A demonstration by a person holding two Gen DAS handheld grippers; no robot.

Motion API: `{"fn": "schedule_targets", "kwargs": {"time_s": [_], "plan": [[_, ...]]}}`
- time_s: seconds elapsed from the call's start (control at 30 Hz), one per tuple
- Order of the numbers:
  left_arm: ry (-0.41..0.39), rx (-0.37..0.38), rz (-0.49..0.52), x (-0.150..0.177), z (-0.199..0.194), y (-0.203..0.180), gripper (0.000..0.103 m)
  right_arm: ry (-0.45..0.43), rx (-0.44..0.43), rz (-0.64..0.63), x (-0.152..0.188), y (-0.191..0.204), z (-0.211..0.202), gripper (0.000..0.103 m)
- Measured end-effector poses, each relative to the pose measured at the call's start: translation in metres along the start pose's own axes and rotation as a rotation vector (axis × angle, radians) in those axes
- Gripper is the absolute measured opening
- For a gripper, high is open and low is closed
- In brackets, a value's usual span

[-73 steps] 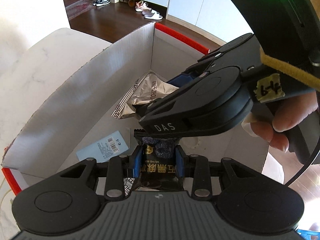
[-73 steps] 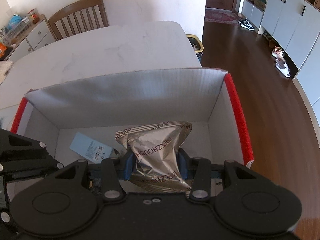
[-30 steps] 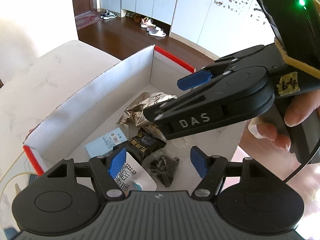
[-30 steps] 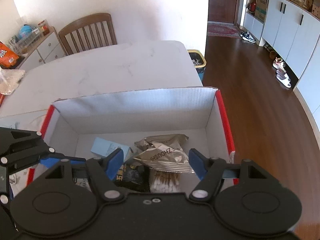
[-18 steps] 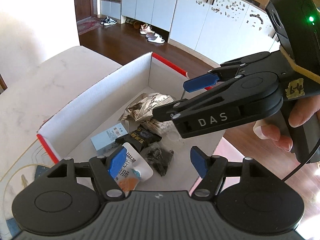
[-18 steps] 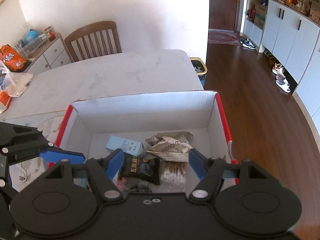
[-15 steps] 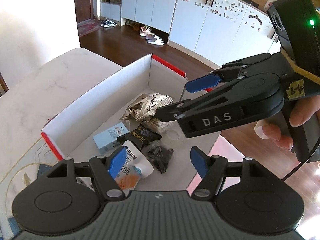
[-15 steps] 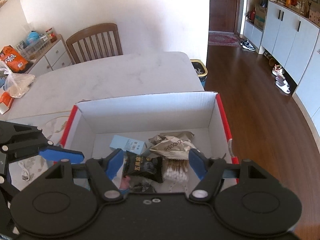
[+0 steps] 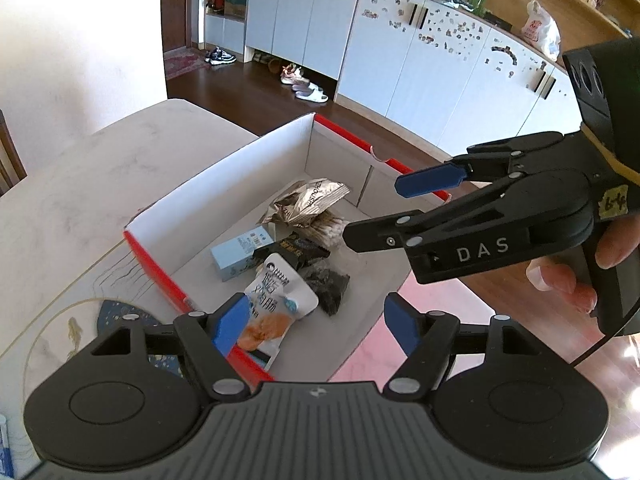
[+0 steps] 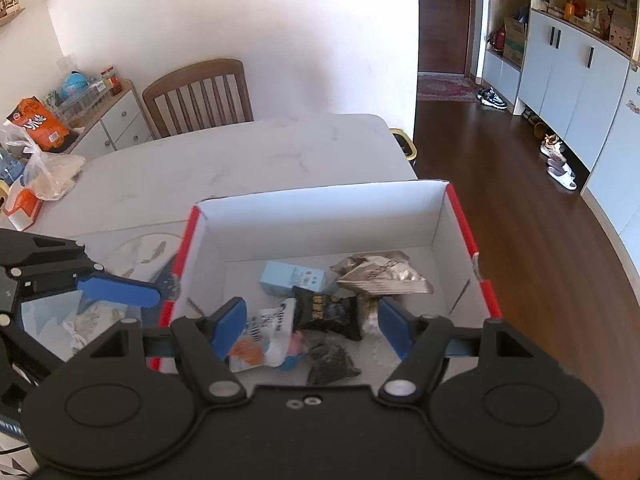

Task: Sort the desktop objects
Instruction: 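Withdraw both grippers from the box back over the placemat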

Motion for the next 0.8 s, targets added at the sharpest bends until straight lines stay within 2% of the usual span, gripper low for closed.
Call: {"fn": "schedule_targets", "kwargs": {"time_s": [0.27,0.33,0.8], "plan": [[-0.017,0.004,0.004,0.021,-0.027,0.019,0.074,-0.016,-0.003,0.0,0.01,0.036,-0.006,0.074],[-0.02,0.006,0.0,0.027,-0.032,0.025,0.078,-0.026,0.0,-0.002,0.011,0.047,-0.008,0.075],[-0.018,-0.012,-0.044,0.073,-0.063,0.081,0.079,-0.055,-0.013,-0.022,0.022,0.115,-0.003,0.081]]}}
Point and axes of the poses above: each gripper's, at about its wrist camera, not at the fingertips, and z roughly the way its jaws point, y to its left, x to its underside, the point moved 2 cm from there along z, roughly the way its jaws point, and after that the axes turned 11 degrees about -x, right-handed, at the moved point
